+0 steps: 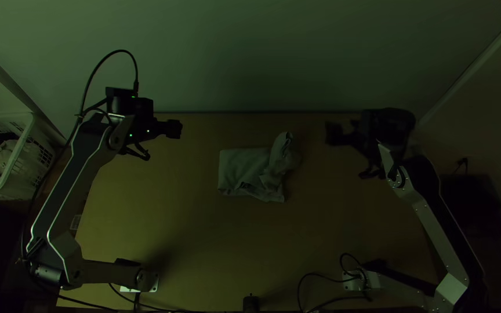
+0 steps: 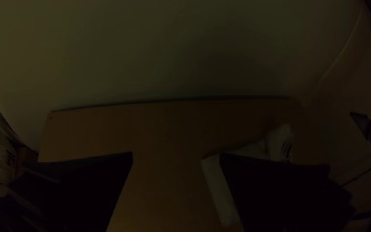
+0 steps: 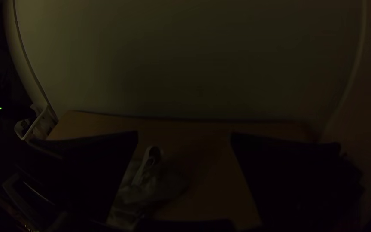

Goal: Fold the t-shirt

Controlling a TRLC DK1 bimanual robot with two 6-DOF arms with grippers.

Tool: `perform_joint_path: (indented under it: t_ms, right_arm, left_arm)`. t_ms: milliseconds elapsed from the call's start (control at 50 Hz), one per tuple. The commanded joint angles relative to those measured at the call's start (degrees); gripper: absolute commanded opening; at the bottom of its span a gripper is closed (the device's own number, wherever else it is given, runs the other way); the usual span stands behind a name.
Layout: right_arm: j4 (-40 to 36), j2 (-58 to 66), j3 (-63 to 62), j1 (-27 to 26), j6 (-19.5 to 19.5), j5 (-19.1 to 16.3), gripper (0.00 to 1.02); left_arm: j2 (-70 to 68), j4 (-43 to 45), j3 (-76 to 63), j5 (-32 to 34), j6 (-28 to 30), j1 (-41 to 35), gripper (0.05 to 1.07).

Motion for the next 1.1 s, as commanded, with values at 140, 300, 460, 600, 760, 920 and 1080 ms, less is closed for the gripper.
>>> perform_joint_path:
  t_ms: [140,300,460,600,760,920,1080]
  right_arm:
    - [6.6,-7.8,1.0,-5.6,-6.3,0.7,0.99]
    - [13.4,-14.7,-4.0,-10.4,-6.4,0.7,0.99]
    - [21.3,-22.7,-11.3,-12.8,-9.3,0.6,0.99]
    - [21.4,-26.9,-15.1,-13.7,-9.6,0.6,0.99]
    - [21.5,-32.0,-19.5,-13.8,-9.6,0.7,0.99]
    - [21.7,-38.0,-25.3,-13.9,-9.3,0.6,0.99]
    - [24.5,-45.3,-33.3,-13.9,-8.8,0.6,0.99]
  left_arm:
    - [-11.7,5.4,-5.3,-0.2,1.2,8.2,1.03]
    - [-18.9,11.9,-10.9,-0.2,1.1,13.1,1.03]
    - [-26.0,18.8,-18.4,-0.4,0.8,17.4,1.03]
    - [-33.1,27.9,-26.9,-1.1,0.4,20.2,1.03]
    - [-41.5,37.1,-37.6,-2.2,0.6,21.9,1.03]
    - [-48.8,43.8,-48.8,-2.2,1.0,24.4,1.03]
    - [-57.0,50.1,-60.9,-2.1,2.5,25.1,1.03]
